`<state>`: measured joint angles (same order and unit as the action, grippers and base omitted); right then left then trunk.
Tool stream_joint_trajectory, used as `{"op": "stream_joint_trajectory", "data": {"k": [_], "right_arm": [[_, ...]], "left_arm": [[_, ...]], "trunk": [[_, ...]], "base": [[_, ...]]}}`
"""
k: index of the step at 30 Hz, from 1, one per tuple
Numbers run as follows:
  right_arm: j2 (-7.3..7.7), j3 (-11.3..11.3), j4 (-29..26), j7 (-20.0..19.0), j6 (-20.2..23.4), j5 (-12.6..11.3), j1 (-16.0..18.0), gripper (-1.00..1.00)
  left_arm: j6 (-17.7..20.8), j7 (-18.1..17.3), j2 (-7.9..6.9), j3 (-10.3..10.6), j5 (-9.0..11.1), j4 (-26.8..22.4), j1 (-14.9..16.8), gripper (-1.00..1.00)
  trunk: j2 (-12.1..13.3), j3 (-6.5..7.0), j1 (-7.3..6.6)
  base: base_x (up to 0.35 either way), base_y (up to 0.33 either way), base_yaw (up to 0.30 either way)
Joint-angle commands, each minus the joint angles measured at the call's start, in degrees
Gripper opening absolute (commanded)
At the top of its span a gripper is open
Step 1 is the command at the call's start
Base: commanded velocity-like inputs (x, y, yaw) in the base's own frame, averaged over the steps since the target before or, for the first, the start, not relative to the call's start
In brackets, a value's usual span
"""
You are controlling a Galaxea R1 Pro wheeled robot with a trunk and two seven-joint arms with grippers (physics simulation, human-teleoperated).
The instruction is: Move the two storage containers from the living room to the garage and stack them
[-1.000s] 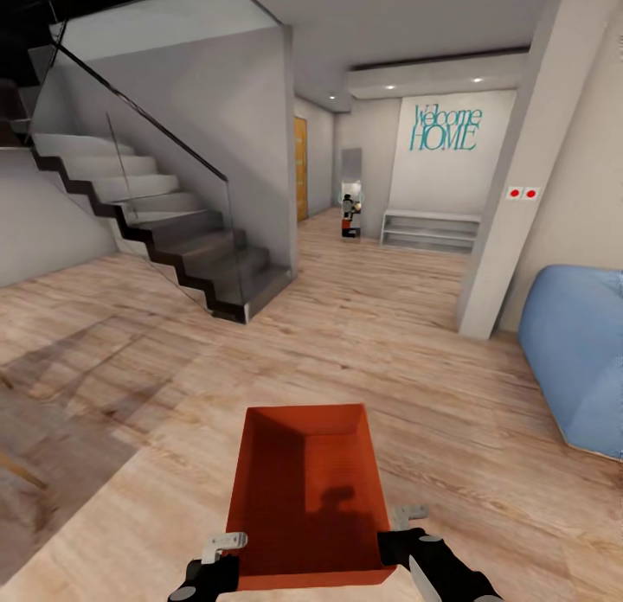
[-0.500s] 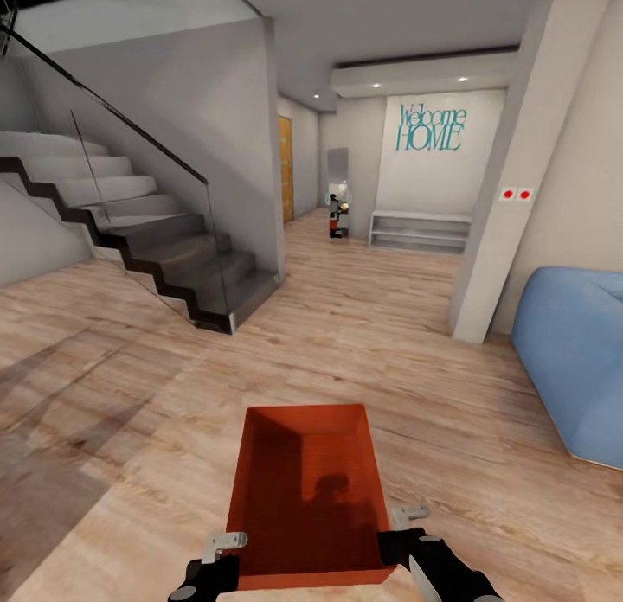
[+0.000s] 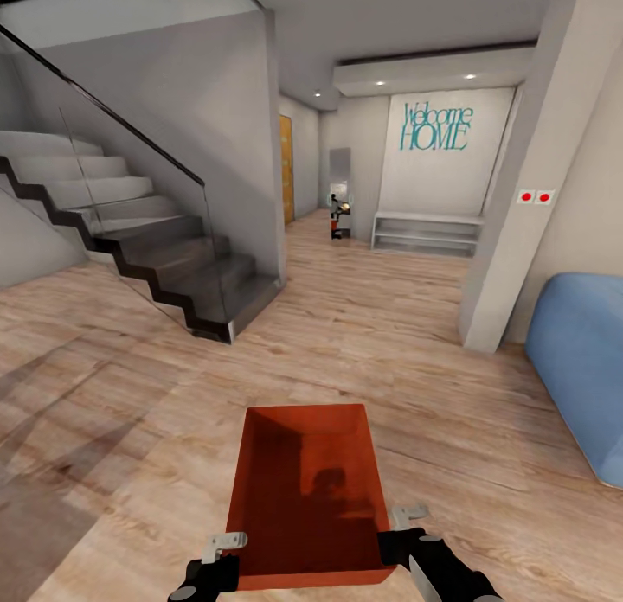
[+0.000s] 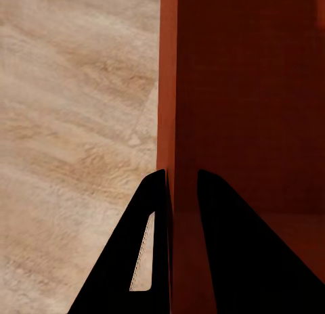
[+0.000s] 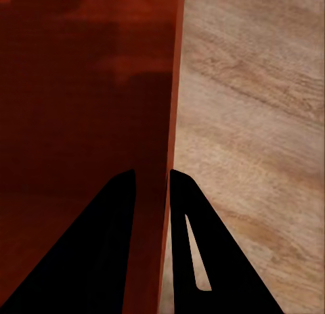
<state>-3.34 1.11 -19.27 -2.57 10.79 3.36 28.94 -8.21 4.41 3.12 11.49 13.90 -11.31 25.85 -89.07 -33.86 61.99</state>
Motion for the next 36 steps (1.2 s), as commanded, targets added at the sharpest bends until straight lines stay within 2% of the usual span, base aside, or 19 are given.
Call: {"op": "stream_joint_trajectory", "data": {"k": [1,36], "right_arm": [[0.1,-1.64,-0.14,-0.07,0.37,0.95,0.07,-1.0],[0.13,-1.64,-0.15,-0.07,0.37,0.98,0.07,-1.0]], "left_arm": [[-0.23,0.43,-0.66,0.12,0.25,-0.04,-0.01,-1.0],[-0.23,0.43,-0.66,0.12,0.25,-0.06,-0.01,-1.0]], "trunk": [[-0.02,-0.05,0.03],[-0.02,-0.05,0.03]], "base": [[0.341,0.078,-0.005],[0.341,0.078,-0.058]]}}
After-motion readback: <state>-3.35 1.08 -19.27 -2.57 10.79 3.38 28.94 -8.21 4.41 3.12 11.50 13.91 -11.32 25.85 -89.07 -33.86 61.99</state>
